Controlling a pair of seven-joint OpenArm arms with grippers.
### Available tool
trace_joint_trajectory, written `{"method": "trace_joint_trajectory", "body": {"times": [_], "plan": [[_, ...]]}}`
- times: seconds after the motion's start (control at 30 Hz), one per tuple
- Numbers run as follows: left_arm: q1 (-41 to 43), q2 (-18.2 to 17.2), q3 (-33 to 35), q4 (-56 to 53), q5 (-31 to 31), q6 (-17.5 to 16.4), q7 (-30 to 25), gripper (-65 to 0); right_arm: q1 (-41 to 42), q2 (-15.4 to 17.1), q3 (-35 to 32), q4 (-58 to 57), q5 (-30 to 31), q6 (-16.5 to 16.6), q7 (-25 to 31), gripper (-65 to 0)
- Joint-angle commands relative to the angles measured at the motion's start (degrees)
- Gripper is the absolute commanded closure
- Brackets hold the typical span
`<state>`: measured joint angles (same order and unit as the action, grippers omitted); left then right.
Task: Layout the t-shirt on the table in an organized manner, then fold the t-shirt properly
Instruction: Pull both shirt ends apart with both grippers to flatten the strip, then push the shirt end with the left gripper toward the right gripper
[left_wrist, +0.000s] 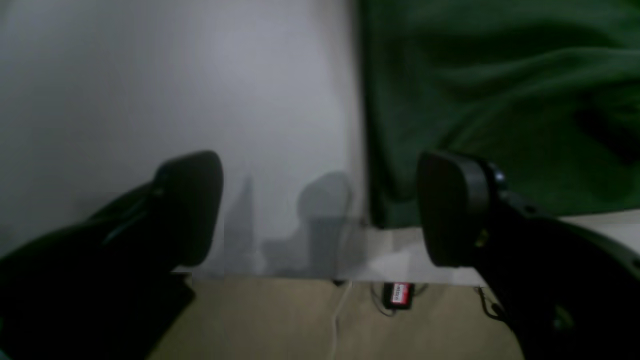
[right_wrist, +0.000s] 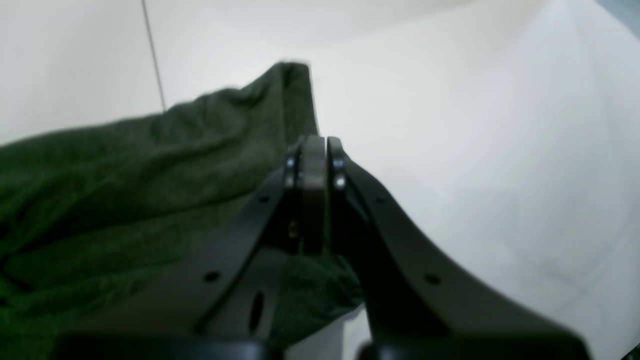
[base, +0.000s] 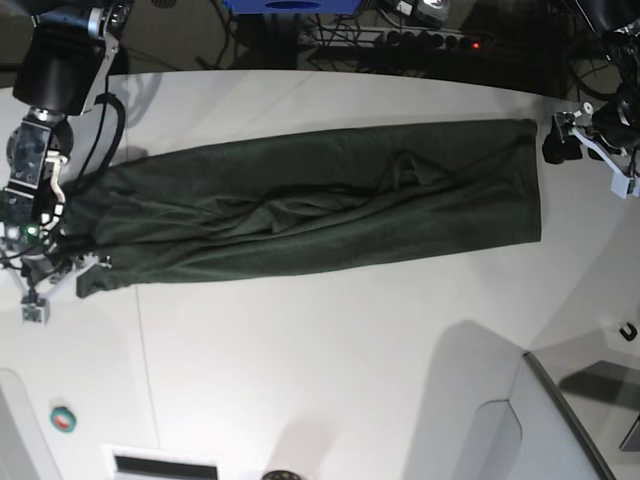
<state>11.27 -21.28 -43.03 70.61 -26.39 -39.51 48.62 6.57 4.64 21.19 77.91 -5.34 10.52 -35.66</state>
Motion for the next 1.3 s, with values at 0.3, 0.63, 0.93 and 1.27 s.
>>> {"method": "trace_joint_trajectory", "body": {"times": [0.3, 0.63, 0.93, 1.27], "plan": [[-2.6, -0.7, 8.0, -13.4, -1.5, -0.5, -11.2, -58.4, -0.5, 1.2, 0.0, 1.2, 0.0, 0.1, 1.5, -1.7], [-4.3, 1.0, 15.5, -20.5, -1.2, -0.5, -15.4, -43.1, -0.7, 1.0, 0.2, 1.3, 0.0, 5.8, 1.4, -1.5], [-6.8, -0.3, 15.4, -24.5, -1.2, -0.5, -17.2, -5.9, -0.8, 0.9, 0.5, 1.3, 0.0, 5.9, 1.3, -1.5], [-14.2, -5.4, 15.4, -25.8, 11.6, -0.5, -22.0, 0.0, -2.3, 0.8, 0.1, 2.0, 0.0, 6.0, 1.3, -1.5]]}}
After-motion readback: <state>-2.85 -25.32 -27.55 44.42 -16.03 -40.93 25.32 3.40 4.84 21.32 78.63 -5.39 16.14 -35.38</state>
